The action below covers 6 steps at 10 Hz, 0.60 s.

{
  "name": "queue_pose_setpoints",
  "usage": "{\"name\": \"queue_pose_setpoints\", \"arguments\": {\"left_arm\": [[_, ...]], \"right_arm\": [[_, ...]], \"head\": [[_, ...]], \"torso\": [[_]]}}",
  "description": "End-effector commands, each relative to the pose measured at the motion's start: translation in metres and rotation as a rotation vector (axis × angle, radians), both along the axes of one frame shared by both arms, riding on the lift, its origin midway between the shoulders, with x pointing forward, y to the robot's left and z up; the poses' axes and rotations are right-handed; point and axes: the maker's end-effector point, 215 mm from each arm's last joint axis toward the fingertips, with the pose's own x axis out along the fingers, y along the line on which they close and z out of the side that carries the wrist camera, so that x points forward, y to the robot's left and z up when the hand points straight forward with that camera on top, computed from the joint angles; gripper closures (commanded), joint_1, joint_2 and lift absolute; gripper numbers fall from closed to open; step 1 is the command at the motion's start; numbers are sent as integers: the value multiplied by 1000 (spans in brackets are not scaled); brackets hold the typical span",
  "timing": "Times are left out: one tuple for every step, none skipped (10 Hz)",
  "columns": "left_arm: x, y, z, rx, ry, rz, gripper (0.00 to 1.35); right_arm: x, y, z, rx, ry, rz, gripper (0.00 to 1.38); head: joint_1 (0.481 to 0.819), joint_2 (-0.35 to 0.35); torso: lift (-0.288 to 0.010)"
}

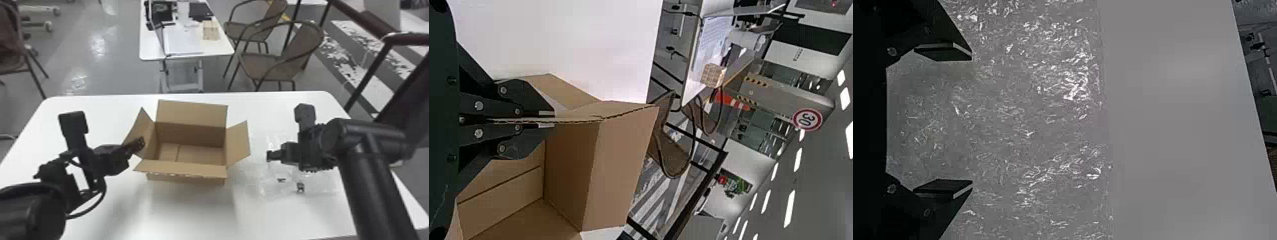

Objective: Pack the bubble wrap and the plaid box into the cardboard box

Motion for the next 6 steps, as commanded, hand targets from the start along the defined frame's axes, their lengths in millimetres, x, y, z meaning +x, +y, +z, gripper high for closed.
{"name": "queue_pose_setpoints", "arguments": {"left_arm": [[-1,0,-2,1,2,0,1211],[-1,0,-2,2,3,1,1211],[-1,1,-1,2,-2,1,1211],[-1,-2,-1,4,-1,-3,1211],[-1,-3,-2,6,1,-5,1211],[-2,-3,-3,8,2,-6,1210]], "right_arm": [[-7,7,-16,35,36,-1,479],[-11,10,-21,49,53,1,728],[-10,15,-18,69,45,5,1027],[-7,20,-9,89,17,12,1125],[-2,25,7,110,-24,22,1125],[4,27,25,114,-65,35,1125]], "head": [[695,-68],[695,-62],[695,-60],[695,-56],[695,-52],[695,-47]], "torso": [[-102],[-102],[-102],[-102],[-102],[-102]]}}
